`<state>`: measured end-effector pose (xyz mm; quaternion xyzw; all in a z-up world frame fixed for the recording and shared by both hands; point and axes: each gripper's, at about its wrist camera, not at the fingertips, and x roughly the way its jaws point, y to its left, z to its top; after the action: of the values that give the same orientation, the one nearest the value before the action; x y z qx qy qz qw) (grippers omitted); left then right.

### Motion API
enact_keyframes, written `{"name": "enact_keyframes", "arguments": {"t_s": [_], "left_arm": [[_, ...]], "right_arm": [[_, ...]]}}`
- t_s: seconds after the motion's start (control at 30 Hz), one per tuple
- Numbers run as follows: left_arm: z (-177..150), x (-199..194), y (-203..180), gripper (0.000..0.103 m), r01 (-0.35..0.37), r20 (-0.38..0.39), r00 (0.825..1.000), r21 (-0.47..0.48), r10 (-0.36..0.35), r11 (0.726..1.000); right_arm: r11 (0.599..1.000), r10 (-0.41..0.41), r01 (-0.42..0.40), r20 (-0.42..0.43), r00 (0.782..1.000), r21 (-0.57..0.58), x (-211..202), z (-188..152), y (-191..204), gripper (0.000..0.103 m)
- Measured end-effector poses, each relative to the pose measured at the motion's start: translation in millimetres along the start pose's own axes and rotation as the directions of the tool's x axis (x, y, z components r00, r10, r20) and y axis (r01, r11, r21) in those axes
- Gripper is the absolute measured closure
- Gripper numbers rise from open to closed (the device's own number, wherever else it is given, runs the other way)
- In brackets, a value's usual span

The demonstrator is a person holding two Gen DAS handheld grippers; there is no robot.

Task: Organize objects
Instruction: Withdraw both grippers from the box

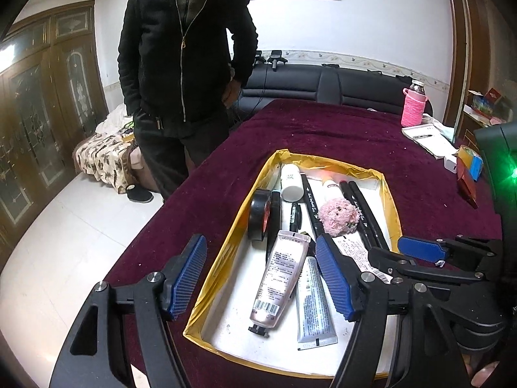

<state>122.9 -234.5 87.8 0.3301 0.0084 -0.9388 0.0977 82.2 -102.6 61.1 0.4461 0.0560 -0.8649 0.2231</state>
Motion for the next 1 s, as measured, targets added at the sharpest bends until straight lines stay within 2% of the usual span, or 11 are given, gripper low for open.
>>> {"name": "enact_keyframes", "arguments": {"t_s": [0.2, 0.37, 0.4, 0.43, 0.5, 0.8, 0.87, 0.93, 1.0], "left_arm": [[1.3, -5.4, -5.2, 0.038, -0.003, 0.007, 1.000, 0.012, 0.003, 1.000], [1.4, -11.4, -12.1, 0.038, -0.039, 0.028, 0.999, 0.031, 0.038, 0.999], [1.7, -12.3, -13.9, 0.034, -0.050, 0.034, 0.998, 0.036, 0.049, 0.998], [1.9, -14.2, -15.3, 0.026, -0.060, 0.042, 0.997, 0.040, 0.058, 0.997], [1.8, -19.1, -18.0, 0.021, -0.070, 0.063, 0.996, 0.043, 0.068, 0.997], [1.8, -31.7, -29.6, 0.020, -0.083, 0.084, 0.993, 0.058, 0.078, 0.995], [2.0, -39.7, -33.4, 0.019, -0.143, 0.119, 0.984, 0.056, 0.135, 0.988], [1.6, -51.2, -38.9, 0.007, -0.207, 0.178, 0.965, 0.059, 0.193, 0.977], [-0.9, -70.7, -45.0, 0.001, -0.239, 0.272, 0.938, 0.051, 0.216, 0.970]], "right_arm": [[1.000, 0.000, 0.000, 0.003, 1.000, 0.000, -2.3, -1.6, -1.2, 0.067], [1.000, -0.002, 0.002, 0.014, 1.000, 0.006, -6.3, -2.4, -5.8, 0.067], [1.000, -0.002, 0.002, 0.016, 1.000, 0.010, -7.6, -2.6, -7.3, 0.067], [1.000, -0.002, 0.002, 0.019, 1.000, 0.014, -8.7, -3.4, -8.7, 0.067], [1.000, -0.003, 0.003, 0.024, 1.000, 0.021, -11.5, -4.3, -11.1, 0.067], [0.999, -0.004, 0.002, 0.044, 0.999, 0.041, -24.1, -10.6, -19.9, 0.067], [0.999, -0.005, 0.003, 0.054, 0.999, 0.044, -28.4, -12.1, -21.9, 0.066], [0.999, -0.009, 0.006, 0.070, 0.998, 0.048, -33.3, -13.2, -23.8, 0.066], [0.999, -0.017, 0.013, 0.086, 0.996, 0.046, -38.3, -14.4, -24.3, 0.067]]}}
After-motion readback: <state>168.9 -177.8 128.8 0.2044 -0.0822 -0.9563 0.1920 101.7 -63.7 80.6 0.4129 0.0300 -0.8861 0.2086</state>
